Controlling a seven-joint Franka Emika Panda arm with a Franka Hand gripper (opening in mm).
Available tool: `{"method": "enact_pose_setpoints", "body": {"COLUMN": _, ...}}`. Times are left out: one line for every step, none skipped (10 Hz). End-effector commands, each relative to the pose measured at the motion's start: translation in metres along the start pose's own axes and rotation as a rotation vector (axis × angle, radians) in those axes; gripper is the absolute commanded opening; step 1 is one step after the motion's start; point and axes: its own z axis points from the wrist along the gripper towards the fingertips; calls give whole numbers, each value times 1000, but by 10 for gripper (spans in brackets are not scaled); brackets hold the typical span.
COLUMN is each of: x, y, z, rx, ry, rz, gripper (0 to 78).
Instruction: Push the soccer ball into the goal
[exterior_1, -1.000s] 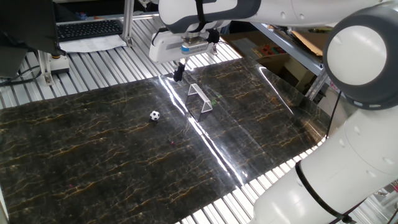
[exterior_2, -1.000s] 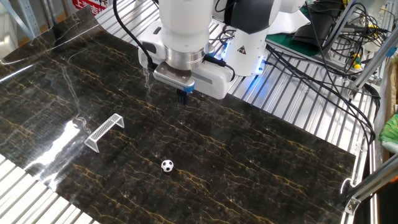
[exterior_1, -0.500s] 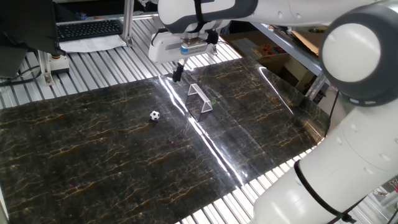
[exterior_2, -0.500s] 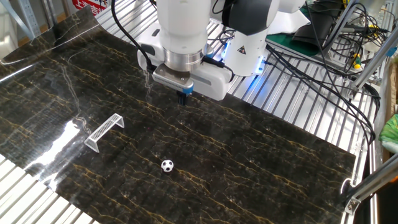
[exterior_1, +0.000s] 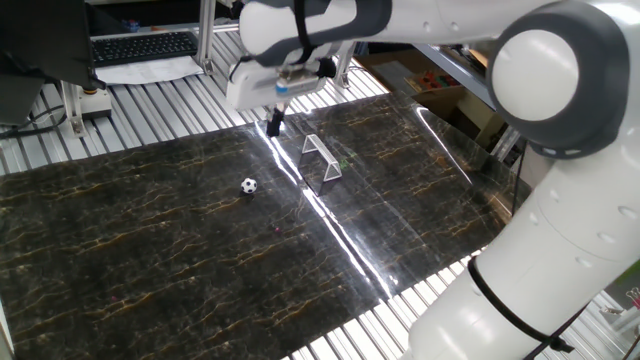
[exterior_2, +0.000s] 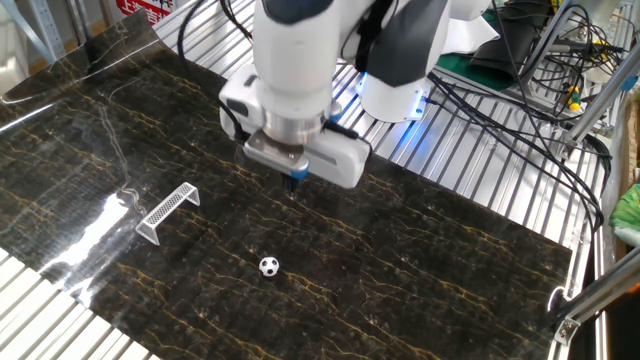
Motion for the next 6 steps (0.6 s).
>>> {"method": "enact_pose_setpoints", "body": {"x": 1, "y": 4, "z": 10, "rx": 36, "ry": 4, "rz": 17, "gripper": 0}}
{"method": "enact_pose_setpoints", "body": {"x": 1, "y": 4, "z": 10, "rx": 34, "ry": 3, "rz": 18, "gripper": 0}}
{"method": "enact_pose_setpoints", "body": {"x": 1, "y": 4, "z": 10, "rx": 33, "ry": 2, "rz": 18, "gripper": 0}}
{"method": "enact_pose_setpoints", "body": {"x": 1, "y": 4, "z": 9, "rx": 34, "ry": 1, "rz": 23, "gripper": 0}}
{"method": "enact_pose_setpoints", "body": {"x": 0, "y": 4, "z": 9, "rx": 37, "ry": -1, "rz": 22, "gripper": 0}}
{"method": "enact_pose_setpoints", "body": {"x": -1, "y": 3, "z": 8, "rx": 43, "ry": -3, "rz": 25, "gripper": 0}}
